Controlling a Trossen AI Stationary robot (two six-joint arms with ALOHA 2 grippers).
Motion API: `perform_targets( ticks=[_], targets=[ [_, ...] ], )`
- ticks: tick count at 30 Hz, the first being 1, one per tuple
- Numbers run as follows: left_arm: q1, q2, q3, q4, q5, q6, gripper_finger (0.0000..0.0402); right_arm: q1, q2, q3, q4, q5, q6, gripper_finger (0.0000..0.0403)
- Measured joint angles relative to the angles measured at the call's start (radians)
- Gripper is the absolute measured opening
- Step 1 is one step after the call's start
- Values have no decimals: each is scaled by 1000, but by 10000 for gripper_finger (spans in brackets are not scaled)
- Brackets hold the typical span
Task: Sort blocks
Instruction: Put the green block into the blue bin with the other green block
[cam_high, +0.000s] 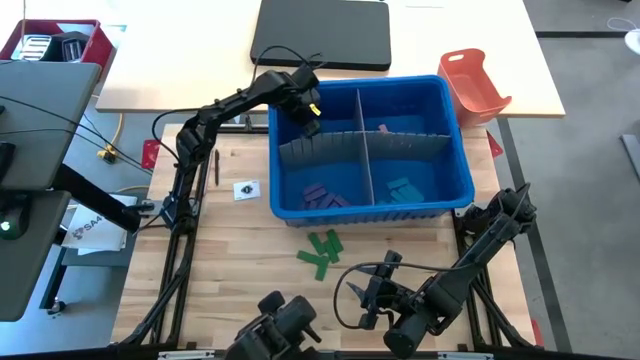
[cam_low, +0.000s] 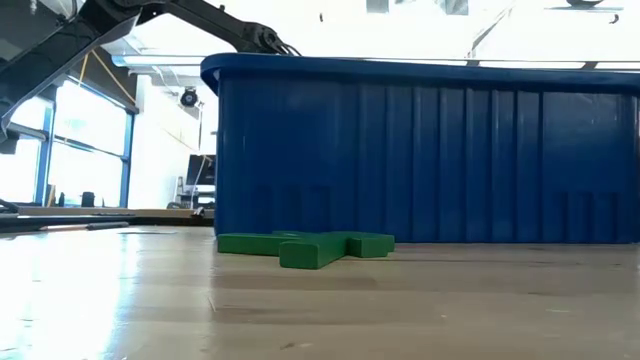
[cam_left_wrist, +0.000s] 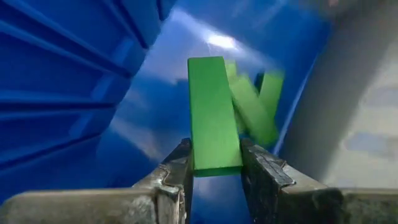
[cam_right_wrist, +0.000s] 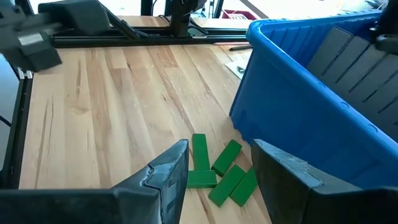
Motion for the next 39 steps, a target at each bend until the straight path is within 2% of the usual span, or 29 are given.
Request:
perform_targets(
  ticks=[9, 13, 23, 30, 35, 39],
  targets=[
    [15, -36, 2, 72, 3, -199, 90, -2, 0, 0, -4, 0, 0, 171],
    [18, -14, 5, 89, 31, -253, 90, -2, 0, 0, -3, 1, 0, 171],
    [21, 51, 4, 122, 3, -401, 96, -2, 0, 0, -3, 0, 7, 171],
    [7, 76, 1, 122, -58, -408, 117, 0, 0, 0, -7, -1, 19, 171],
    [4, 75, 1, 120, -58, -417, 118, 0, 0, 0, -7, -1, 19, 171],
    [4, 77, 1, 121, -52, -419, 135, 0, 0, 0, -6, -1, 26, 171]
  ],
)
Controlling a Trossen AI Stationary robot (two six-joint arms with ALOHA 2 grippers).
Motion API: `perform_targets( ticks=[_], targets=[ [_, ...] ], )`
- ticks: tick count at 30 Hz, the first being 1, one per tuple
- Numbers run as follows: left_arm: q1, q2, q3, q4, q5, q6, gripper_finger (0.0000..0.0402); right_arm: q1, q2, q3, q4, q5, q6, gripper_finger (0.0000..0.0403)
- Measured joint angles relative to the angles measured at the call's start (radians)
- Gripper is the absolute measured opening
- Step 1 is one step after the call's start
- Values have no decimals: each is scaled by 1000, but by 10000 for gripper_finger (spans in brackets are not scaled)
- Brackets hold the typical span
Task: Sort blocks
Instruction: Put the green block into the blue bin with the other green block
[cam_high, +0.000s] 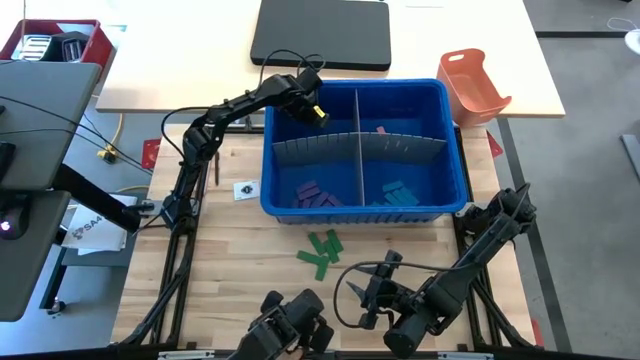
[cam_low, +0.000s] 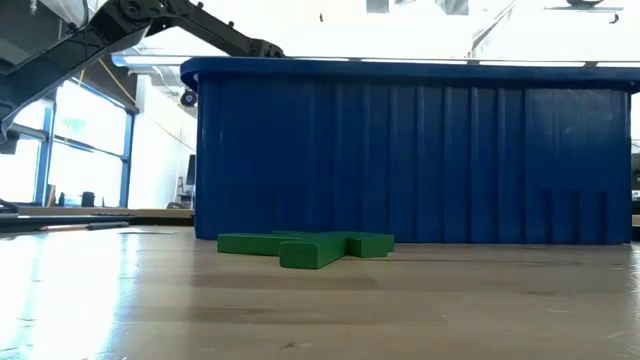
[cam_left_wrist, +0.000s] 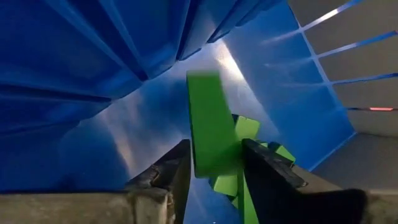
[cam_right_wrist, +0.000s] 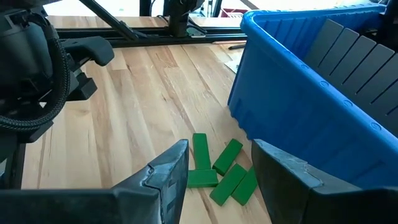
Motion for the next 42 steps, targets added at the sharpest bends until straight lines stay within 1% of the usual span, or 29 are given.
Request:
perform_targets(
  ticks=[7, 12, 16, 20, 22, 24, 28, 31, 34, 37, 40, 42],
  targets=[
    [3, -4, 0, -2, 8, 11, 184, 0, 0, 0, 1, 0, 0, 171],
    [1, -63, 4, -24, 53, 52, 192, 0, 0, 0, 2, 0, 0, 171],
    [-28, -157, 13, -70, 46, 134, 193, 0, 0, 0, 4, -2, 0, 171],
    [-100, -270, 11, -132, 34, 229, 193, 0, 0, 0, 3, -39, 0, 171],
    [-162, -341, -12, -148, 27, 288, 192, 0, 0, 0, 3, -47, 0, 171],
    [-249, -415, -60, -161, 26, 339, 189, 0, 0, 0, 3, -46, 0, 171],
    [-494, -586, -243, -124, 23, 401, 180, 9, 0, 0, 3, -30, 0, 171],
    [-717, -729, -455, 10, -2, 436, 175, 17, 0, 0, 3, -18, -1, 171],
    [-953, -853, -708, 220, -89, 434, 173, 23, 0, 0, 3, -16, -6, 171],
    [-1163, -942, -957, 488, -229, 385, 172, 28, 0, 0, 3, -16, -7, 171],
    [-1306, -968, -1173, 751, -366, 341, 172, 28, 0, 0, 3, -16, -7, 171],
    [-1363, -948, -1302, 921, -402, 291, 172, 26, 0, 0, 3, -16, -8, 171]
  ],
)
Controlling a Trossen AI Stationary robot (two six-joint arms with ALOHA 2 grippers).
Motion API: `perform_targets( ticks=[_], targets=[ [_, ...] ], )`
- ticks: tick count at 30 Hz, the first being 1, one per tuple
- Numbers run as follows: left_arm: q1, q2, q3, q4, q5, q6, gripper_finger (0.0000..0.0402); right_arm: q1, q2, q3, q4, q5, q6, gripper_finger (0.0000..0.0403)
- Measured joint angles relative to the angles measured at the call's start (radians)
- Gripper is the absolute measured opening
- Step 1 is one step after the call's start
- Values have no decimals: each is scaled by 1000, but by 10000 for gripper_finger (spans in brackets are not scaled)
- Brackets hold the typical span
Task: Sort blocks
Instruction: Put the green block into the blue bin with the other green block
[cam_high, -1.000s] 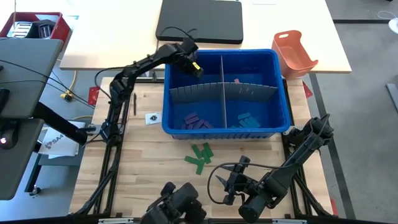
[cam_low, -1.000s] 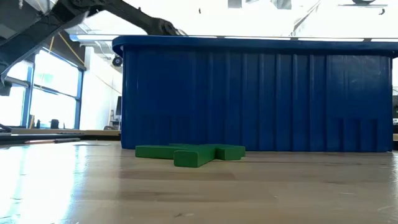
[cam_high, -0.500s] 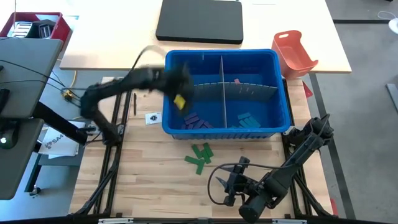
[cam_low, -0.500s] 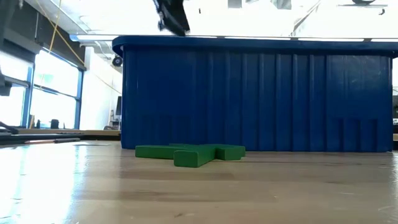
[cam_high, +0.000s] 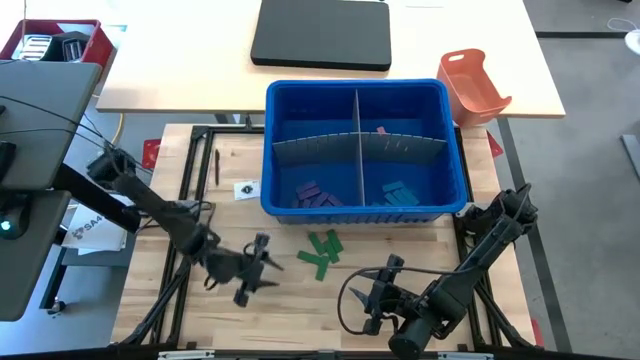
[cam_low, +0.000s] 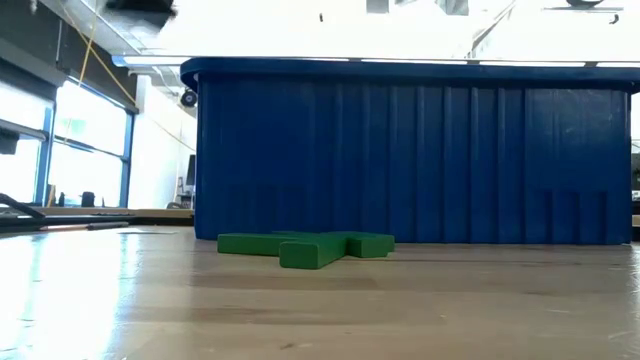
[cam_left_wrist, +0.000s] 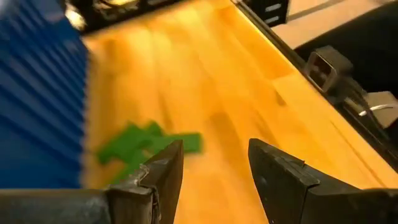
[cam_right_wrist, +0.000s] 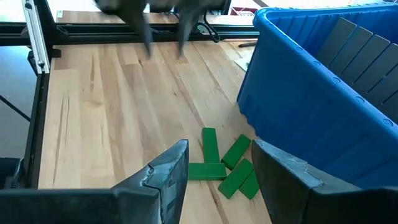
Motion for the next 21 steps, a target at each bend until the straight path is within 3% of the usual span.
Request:
perform_targets(
  ticks=[3, 6, 12, 16, 21],
  targets=[
    [-7, 50, -135, 217, -1, -150, 172, -7, 0, 0, 0, 0, 0, 171],
    [40, 114, -207, 287, 20, -222, 172, -14, 0, 0, 0, 0, 0, 171],
    [149, 214, -220, 346, 102, -151, 177, -36, 0, 0, 1, -13, 6, 171],
    [235, 278, -218, 428, 209, -91, 205, -44, 0, 0, 10, -26, 7, 171],
    [318, 348, -220, 493, 257, -32, 248, -45, 0, 0, 18, -28, 8, 171]
  ],
)
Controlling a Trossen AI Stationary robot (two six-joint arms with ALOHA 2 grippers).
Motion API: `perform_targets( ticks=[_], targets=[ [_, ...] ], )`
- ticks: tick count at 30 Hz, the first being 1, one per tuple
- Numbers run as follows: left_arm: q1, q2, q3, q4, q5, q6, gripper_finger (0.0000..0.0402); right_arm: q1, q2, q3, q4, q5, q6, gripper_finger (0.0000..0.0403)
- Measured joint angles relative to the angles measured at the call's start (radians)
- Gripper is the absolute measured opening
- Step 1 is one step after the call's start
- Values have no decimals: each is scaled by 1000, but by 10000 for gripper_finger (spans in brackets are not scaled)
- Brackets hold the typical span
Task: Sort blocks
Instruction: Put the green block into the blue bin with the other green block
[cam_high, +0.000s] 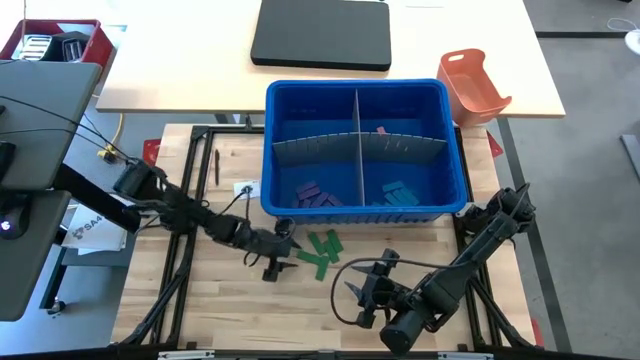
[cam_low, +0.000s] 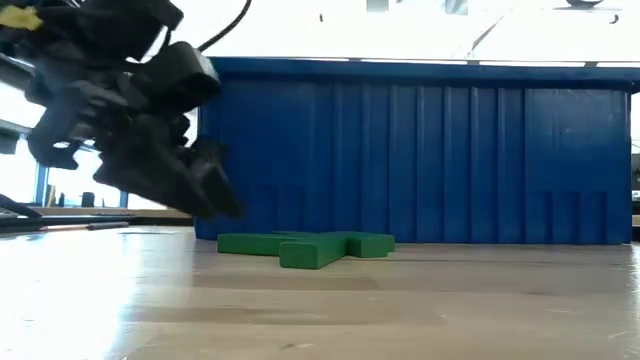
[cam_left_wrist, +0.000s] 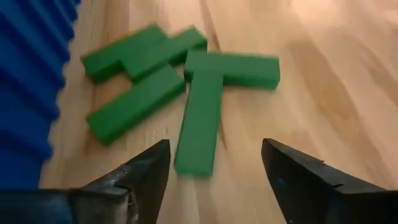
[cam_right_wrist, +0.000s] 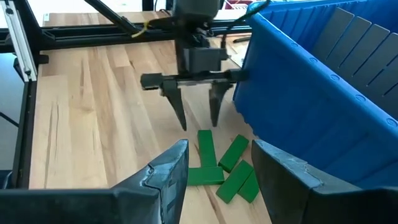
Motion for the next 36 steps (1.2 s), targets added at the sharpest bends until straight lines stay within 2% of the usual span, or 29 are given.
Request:
perform_targets(
  ticks=[4, 9, 14, 21, 24, 28, 32, 36],
  targets=[
    [36, 55, -1, 67, 55, 62, 267, 0, 0, 0, 0, -2, 0, 171],
    [55, 132, 11, 121, 72, 143, 269, 0, 0, 0, -1, -1, 0, 171],
    [74, 172, 31, 145, 106, 151, 265, 0, 0, 0, -1, -2, 0, 171],
    [141, 183, 34, 138, 215, 174, 209, 0, 0, 0, 1, -2, 2, 171],
    [158, 195, 34, 142, 241, 177, 170, 2, 0, 0, 2, -2, 31, 171],
    [139, 180, 34, 125, 216, 135, 102, 15, 0, 0, 2, -2, 64, 171],
    [75, 108, 29, 67, 221, 14, 96, 29, 0, 0, 2, 0, 71, 171],
    [-27, -18, 32, 28, 232, -62, 96, 35, 0, 0, 1, 4, 61, 171]
  ],
)
